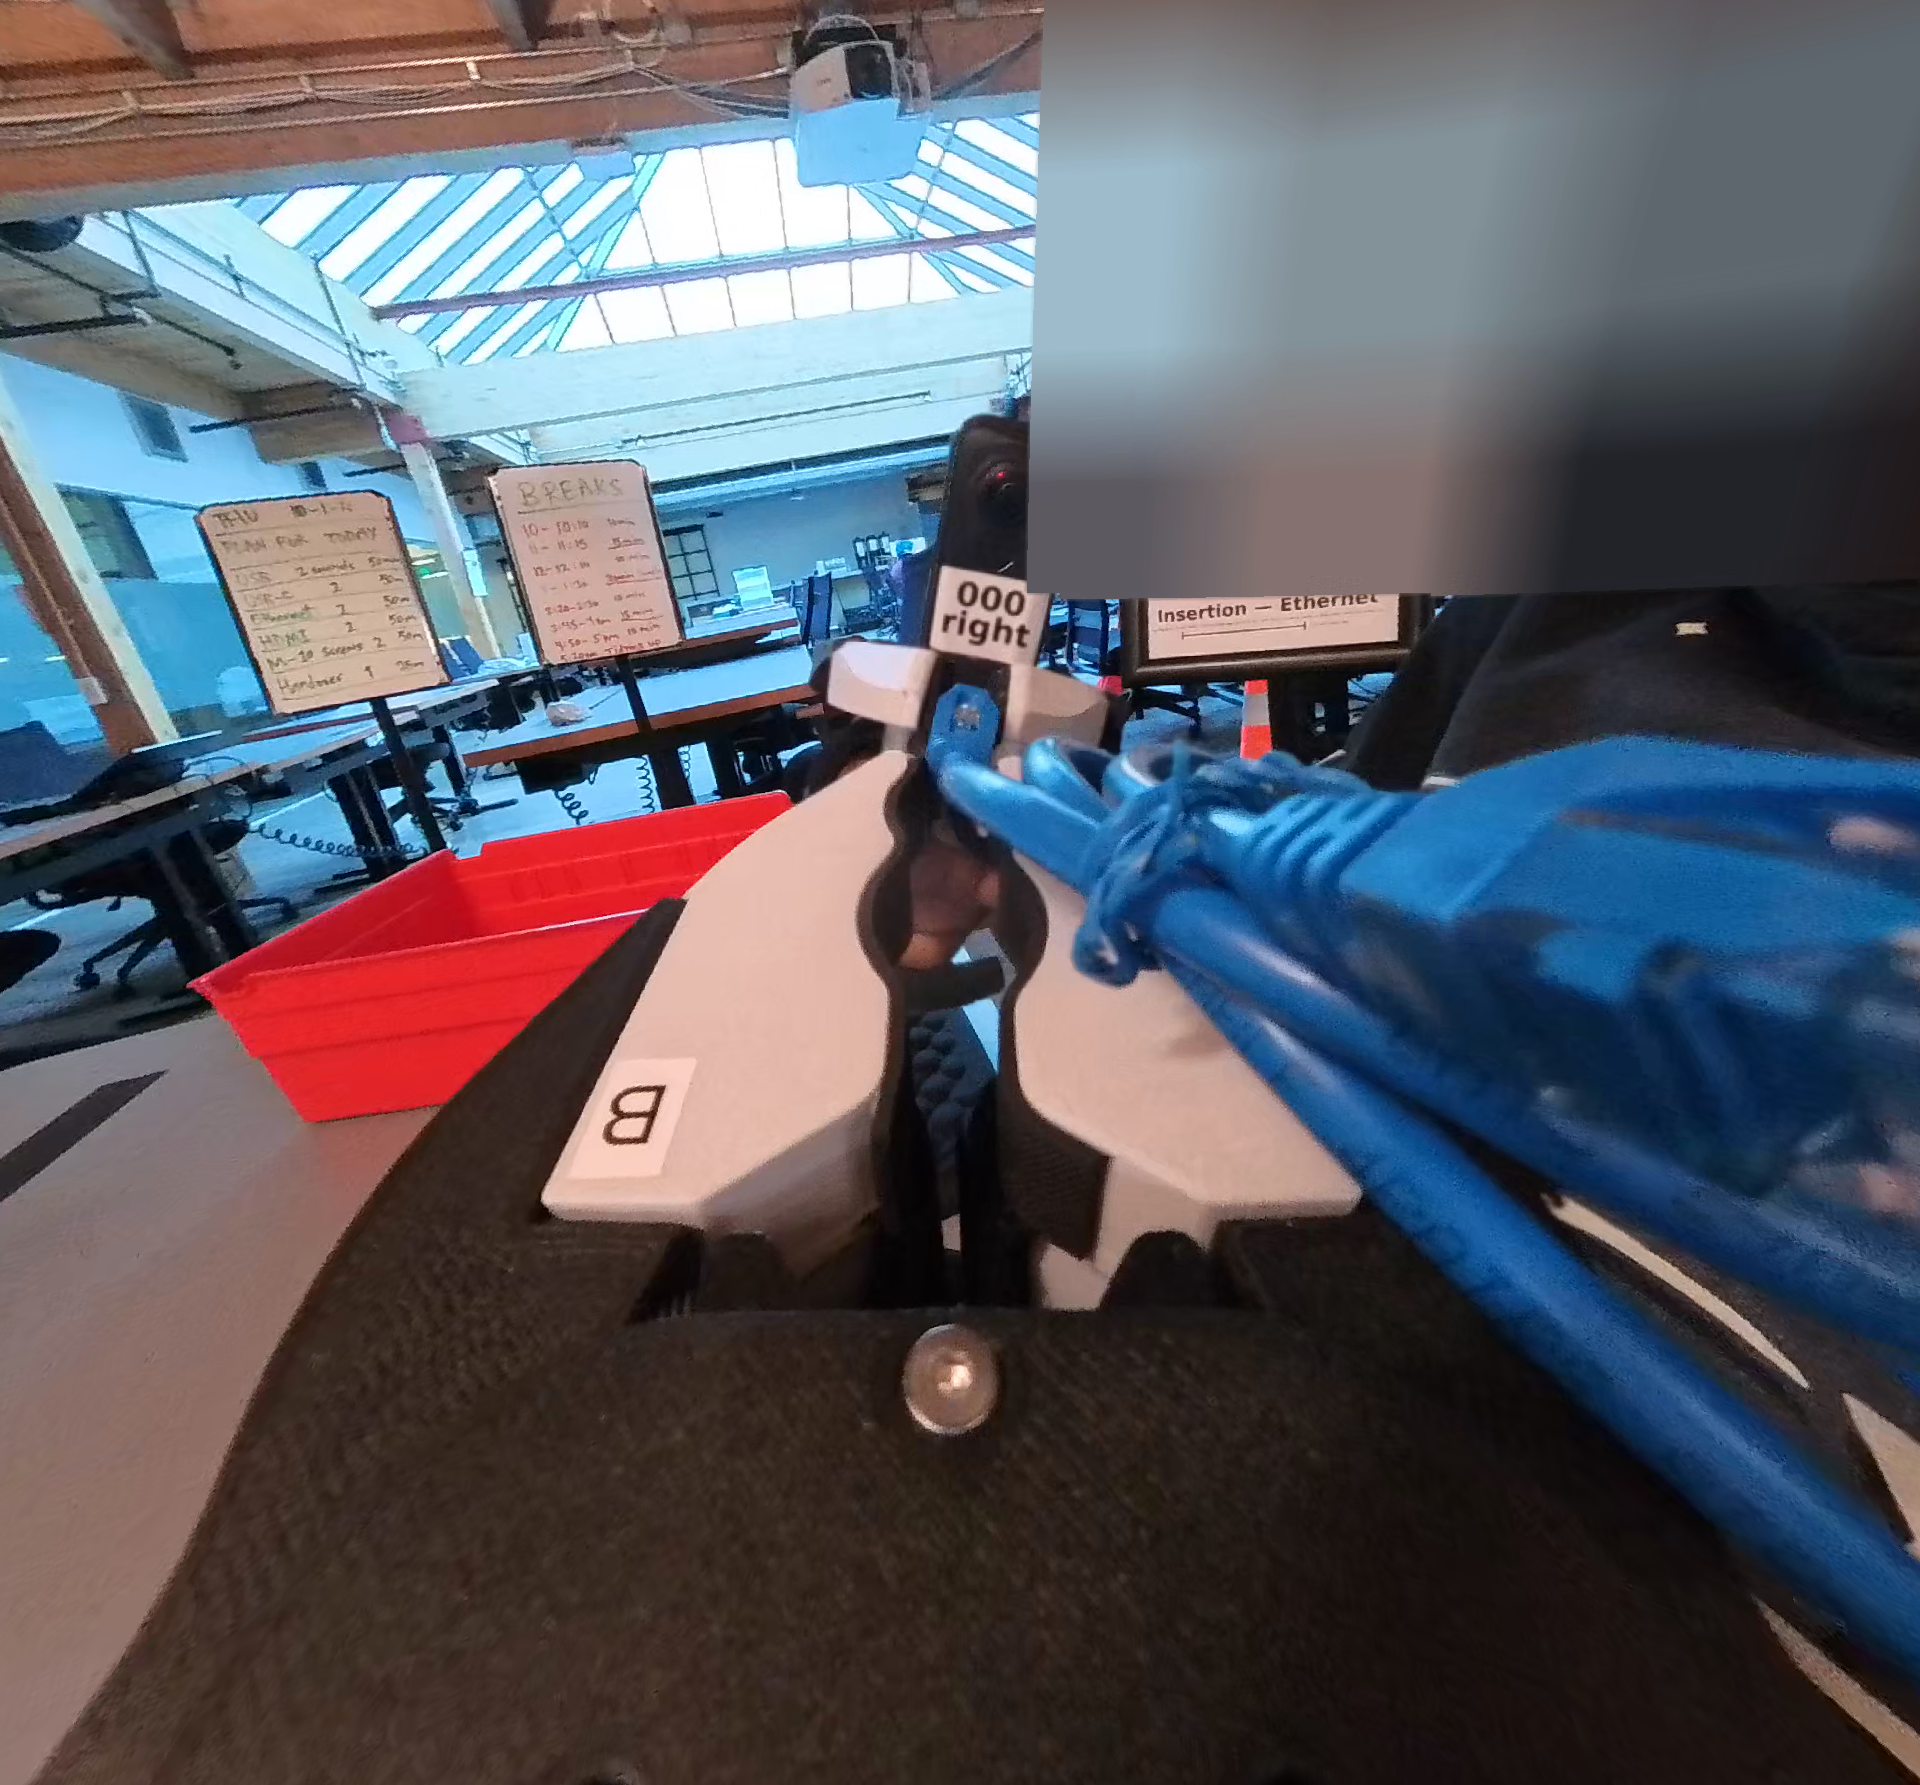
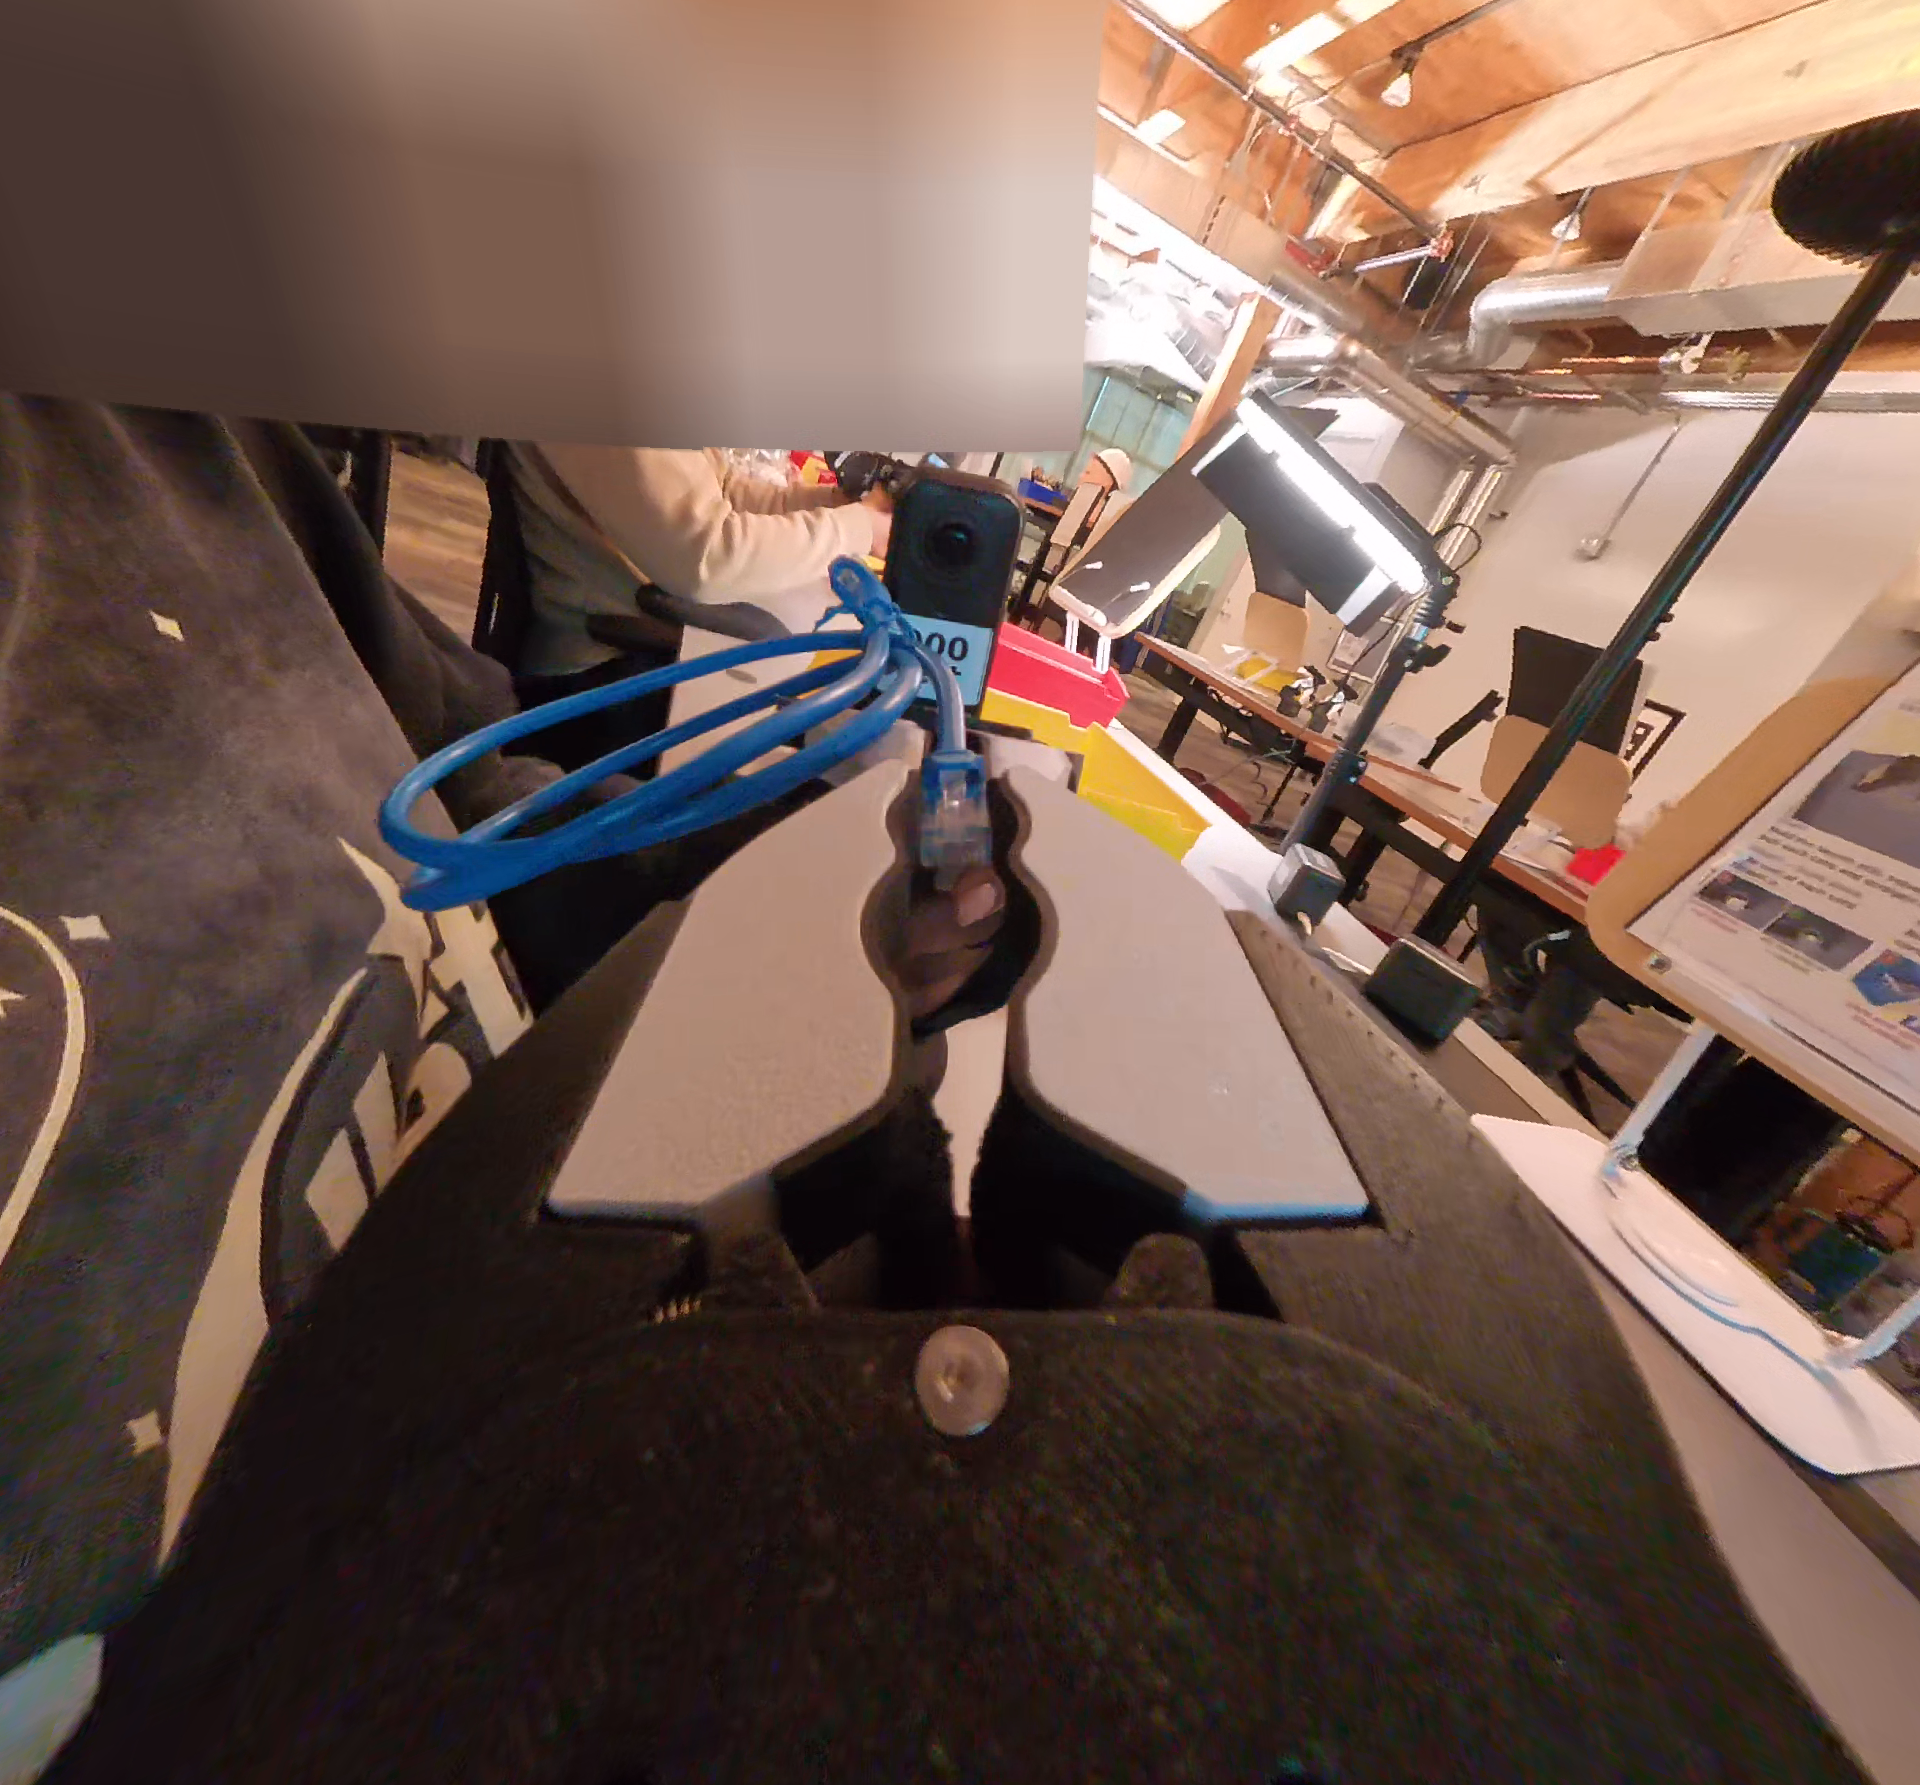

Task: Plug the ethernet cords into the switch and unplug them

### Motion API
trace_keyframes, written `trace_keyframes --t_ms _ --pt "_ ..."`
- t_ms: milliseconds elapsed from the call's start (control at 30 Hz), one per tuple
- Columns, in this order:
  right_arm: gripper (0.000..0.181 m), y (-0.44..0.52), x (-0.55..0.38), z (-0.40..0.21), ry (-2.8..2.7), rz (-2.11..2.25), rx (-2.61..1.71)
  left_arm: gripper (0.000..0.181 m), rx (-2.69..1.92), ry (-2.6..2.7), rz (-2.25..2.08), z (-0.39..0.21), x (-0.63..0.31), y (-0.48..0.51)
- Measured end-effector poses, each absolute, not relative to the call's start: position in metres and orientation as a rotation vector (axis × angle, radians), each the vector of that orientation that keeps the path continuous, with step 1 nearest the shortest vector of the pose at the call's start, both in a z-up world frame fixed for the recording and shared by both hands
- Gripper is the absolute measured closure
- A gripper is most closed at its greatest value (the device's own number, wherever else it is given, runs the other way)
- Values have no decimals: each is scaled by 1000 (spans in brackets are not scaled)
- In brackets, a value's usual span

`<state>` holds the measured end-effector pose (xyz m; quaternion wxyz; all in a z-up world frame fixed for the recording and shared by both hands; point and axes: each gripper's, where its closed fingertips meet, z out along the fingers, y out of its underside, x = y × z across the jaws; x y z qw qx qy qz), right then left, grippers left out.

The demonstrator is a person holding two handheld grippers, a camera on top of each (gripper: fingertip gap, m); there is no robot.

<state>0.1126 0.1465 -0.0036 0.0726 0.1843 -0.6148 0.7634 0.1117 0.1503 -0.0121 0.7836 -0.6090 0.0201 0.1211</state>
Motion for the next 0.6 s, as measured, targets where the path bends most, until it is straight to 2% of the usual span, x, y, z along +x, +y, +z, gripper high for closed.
trace_keyframes --t_ms 100,367,400,533,600 --pt "170 147 113 -6 -1891 2289 562 176 -1321 51 267 -14 112 151" --pt "170 141 108 -15 -1989 2283 522 160 -1344 50 279 -20 109 153" --pt "170 141 107 -16 -1996 2288 510 168 -1342 52 277 -20 110 153" --pt "170 140 108 -16 -2005 2297 497 176 -1356 51 328 -20 107 152" --pt "170 139 107 -16 -2013 2283 485 173 -1361 57 342 -20 107 152"
